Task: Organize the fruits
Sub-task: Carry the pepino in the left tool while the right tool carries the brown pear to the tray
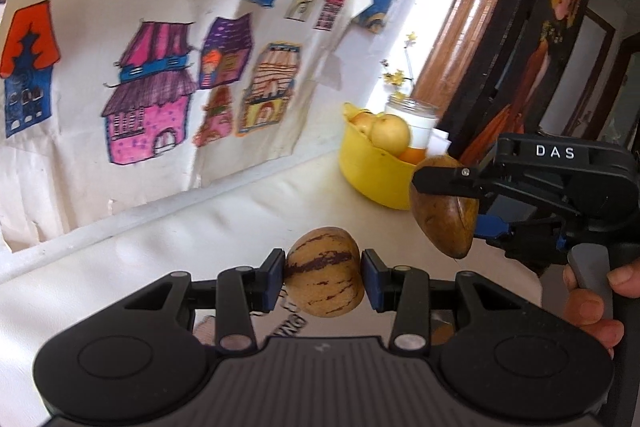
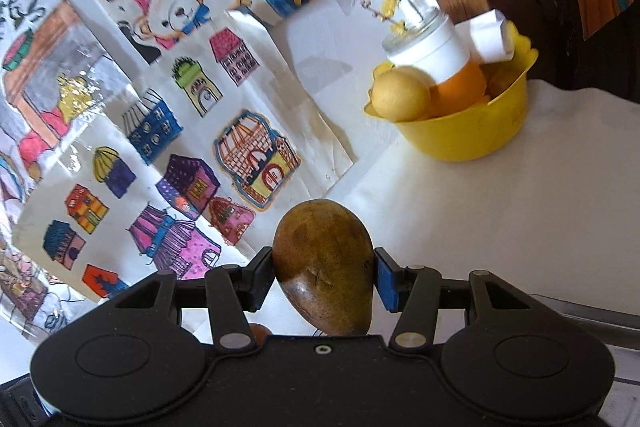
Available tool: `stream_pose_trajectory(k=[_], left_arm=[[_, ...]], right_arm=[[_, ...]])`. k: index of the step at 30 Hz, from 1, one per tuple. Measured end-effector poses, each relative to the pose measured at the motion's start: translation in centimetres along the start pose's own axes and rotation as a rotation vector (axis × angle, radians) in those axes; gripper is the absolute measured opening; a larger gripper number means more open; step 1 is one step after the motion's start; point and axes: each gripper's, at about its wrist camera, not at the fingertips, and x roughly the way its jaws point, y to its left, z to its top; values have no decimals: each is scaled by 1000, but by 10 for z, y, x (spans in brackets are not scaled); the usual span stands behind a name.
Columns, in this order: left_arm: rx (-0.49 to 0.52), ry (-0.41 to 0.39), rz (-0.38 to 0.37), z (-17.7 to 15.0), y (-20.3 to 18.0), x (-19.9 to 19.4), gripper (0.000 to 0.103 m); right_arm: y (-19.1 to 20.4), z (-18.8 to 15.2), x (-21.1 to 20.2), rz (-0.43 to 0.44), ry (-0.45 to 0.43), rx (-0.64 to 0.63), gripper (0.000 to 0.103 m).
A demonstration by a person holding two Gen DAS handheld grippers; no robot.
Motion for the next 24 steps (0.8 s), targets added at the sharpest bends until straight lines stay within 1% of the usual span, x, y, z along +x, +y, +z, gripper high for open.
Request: stream_pose_trajectory(k=[7,11,18,24], left_arm=[[26,7,-47,-10,-26,-11,45],[44,19,-68,-19,-40,-17,45],[82,56,-107,-41,-65,-23,45],[117,86,-143,-62,-84,-28,45]], right_arm=[[-3,0,-42,2,-15,-28,54],[-13,-9,-67,2,-28,-38,54],[-39,-29,-102,-9,-42,-35,54],[-67,-42,-123,-24,-58,-21,54]])
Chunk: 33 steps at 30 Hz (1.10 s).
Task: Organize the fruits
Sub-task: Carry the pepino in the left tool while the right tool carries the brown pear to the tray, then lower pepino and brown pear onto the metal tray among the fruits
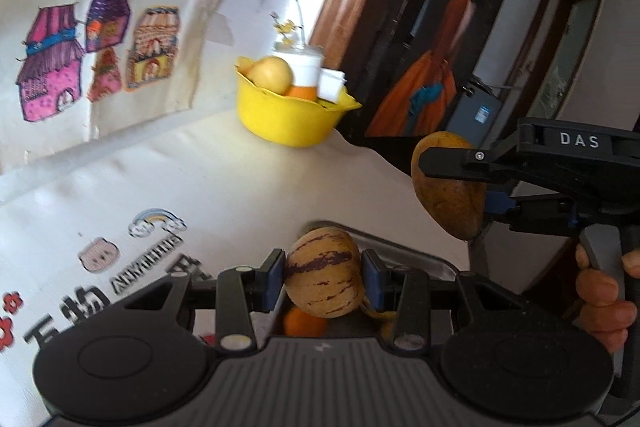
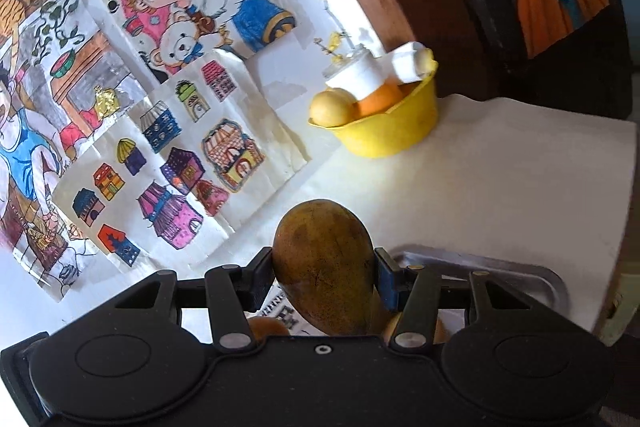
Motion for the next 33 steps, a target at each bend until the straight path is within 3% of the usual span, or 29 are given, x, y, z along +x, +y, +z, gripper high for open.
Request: stream_pose_trajectory(k=[7,18,33], left_arm=[[42,6,-25,-25,-18,-10,45],[109,32,-66,-57,-40,-27,45],[75,110,-35,-87,-40,-17,45]], right_arm=[[-34,-18,-12,-22,-9,24,54],[-56,-46,-22,-59,0,-39,54],[-78,-85,-6,-94,-4,53,54]])
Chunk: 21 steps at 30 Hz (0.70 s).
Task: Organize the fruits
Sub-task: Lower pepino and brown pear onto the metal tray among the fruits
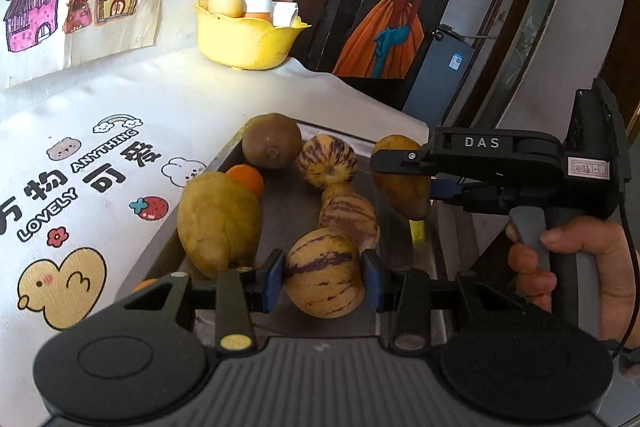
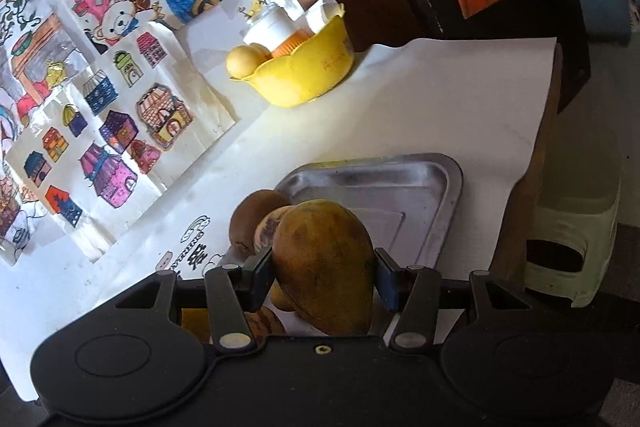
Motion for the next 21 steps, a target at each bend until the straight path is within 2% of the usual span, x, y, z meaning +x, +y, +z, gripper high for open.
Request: stream_pose_trajectory(k=[7,21], left_arm=[[30,13,14,-5,-6,5,45],[50,13,37,-4,-12,9,45]], right_arm=[[-1,-6,4,-37,-15,13,54],[15,-13,7,-105,-23,-52,55]])
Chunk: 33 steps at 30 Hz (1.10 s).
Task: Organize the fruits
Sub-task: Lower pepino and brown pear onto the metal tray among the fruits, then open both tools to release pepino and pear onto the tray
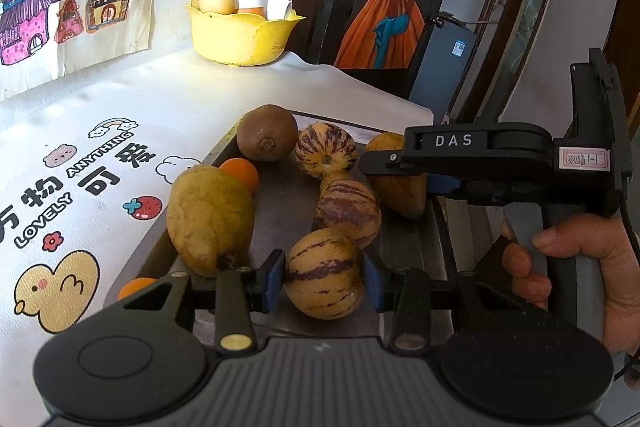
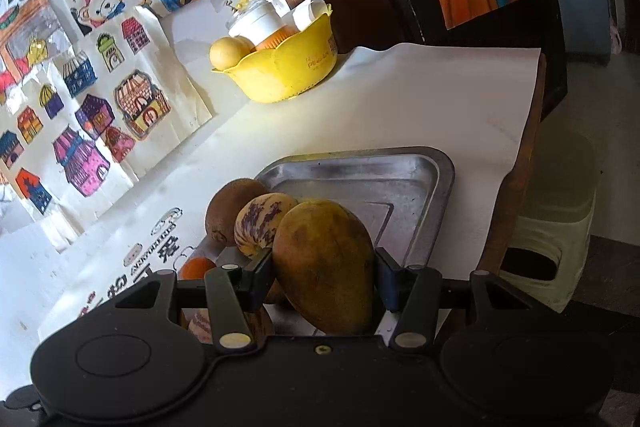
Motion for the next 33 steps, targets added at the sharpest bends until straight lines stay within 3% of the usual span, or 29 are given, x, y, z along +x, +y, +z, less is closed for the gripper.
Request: stream_pose_trajectory(k=[17,33], left_arm=[[-27,-3,-18,-1,5,-2,47],[-79,-55,-8,-1,11,-22,50]], right_arm=[[0,-1,-2,6,-1,10,56],[4,-6,-16,23,-7,-11,68]])
